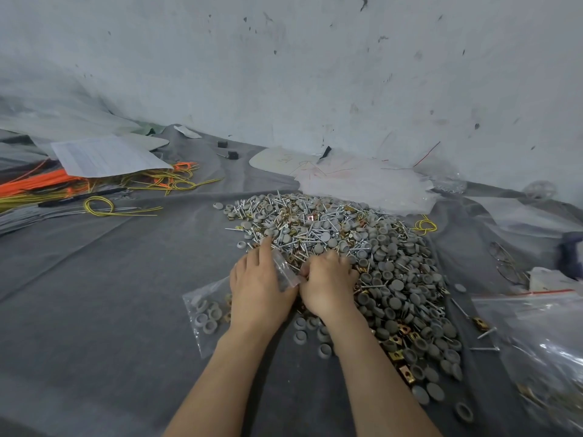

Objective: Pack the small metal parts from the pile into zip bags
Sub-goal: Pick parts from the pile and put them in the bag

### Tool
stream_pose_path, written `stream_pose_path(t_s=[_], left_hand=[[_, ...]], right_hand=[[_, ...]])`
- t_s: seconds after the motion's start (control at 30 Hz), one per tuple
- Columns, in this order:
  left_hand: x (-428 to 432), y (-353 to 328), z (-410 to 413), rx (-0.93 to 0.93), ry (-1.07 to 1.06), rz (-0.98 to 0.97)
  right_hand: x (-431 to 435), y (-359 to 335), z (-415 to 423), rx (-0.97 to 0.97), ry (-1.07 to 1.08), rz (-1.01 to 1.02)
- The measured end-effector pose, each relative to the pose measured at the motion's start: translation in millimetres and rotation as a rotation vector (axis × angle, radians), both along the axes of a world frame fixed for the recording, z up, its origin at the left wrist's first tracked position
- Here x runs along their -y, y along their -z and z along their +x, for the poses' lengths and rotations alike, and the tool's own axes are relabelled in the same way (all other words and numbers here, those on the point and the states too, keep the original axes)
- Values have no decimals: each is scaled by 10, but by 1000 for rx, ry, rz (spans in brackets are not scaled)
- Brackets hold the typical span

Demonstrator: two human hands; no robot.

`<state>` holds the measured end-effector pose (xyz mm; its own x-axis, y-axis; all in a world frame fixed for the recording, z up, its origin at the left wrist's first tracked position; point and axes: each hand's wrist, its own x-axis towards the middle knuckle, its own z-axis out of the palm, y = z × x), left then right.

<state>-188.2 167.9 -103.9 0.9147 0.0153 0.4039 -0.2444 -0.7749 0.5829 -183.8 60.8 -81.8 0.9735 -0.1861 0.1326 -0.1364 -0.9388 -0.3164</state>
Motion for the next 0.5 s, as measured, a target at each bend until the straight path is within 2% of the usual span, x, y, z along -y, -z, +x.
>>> stream_pose_path(t_s=[0.1,0.17,0.23,0.33,0.43,0.5], left_hand=[[-2,0,6,-9,-5,19],[-7,0,4,-14,-4,27],[-9,2,3,-10,-3,28],[-7,7,2,-7,3,22],[-17,15,4,-13,9,12],[-18,18,4,-14,10,6]], right_hand=[[28,-13,0,191,16,146],[52,-19,7,329,-7,337],[63,-45,-1,363,-35,538],[93,-94,-19,284,-143,719],[79,-129,-41,95,-366,728],[58,-126,-50,82,-422,714]])
